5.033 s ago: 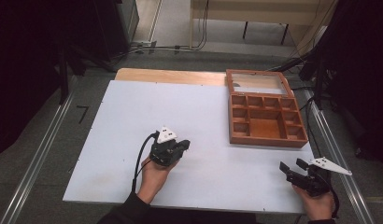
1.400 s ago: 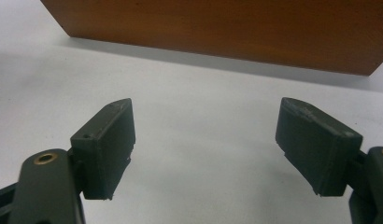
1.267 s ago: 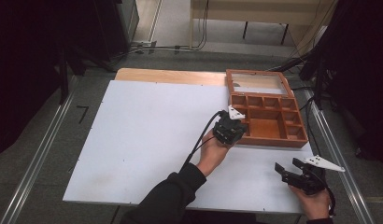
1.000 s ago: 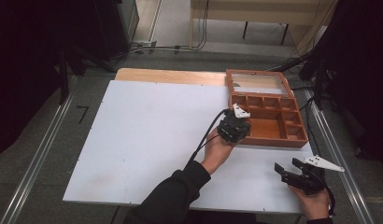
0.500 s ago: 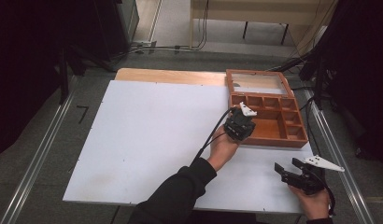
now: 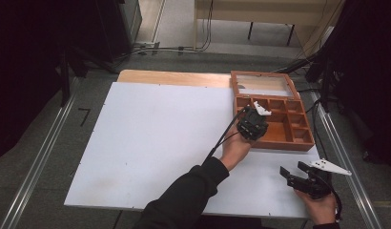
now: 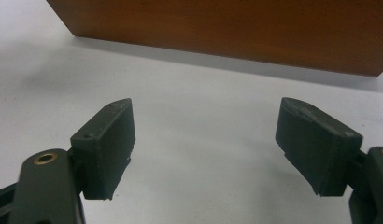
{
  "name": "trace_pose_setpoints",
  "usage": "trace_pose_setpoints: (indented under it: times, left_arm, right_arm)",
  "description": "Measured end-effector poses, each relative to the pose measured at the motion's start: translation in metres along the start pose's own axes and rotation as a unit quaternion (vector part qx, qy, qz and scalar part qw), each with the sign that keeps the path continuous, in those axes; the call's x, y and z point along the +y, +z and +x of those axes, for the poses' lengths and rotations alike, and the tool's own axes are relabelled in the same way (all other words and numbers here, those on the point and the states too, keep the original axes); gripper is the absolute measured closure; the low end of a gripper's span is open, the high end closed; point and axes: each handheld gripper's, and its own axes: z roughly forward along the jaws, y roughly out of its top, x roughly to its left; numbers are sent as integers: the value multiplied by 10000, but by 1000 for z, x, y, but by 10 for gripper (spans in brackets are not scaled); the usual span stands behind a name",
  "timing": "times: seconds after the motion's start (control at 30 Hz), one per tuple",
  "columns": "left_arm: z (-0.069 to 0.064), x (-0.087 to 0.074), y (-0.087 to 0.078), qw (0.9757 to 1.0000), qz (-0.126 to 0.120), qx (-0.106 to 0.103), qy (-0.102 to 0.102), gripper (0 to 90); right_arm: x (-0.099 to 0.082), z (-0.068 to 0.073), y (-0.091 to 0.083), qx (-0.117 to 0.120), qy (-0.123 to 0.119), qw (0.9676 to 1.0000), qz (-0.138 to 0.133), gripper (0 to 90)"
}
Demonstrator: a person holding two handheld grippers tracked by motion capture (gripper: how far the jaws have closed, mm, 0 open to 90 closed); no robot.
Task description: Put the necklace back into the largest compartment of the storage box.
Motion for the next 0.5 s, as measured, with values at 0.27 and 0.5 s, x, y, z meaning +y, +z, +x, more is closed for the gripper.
trace_pose_setpoints:
  times: [0.27,0.5]
  left_arm:
    - [-1,5,12,10000,27,-10,-6,868]
    - [0,9,23,10000,67,61,-29,868]
  right_arm:
    - [0,0,0,18,-7,10000,2,183]
    - [0,-1,0,17,4,10000,-4,183]
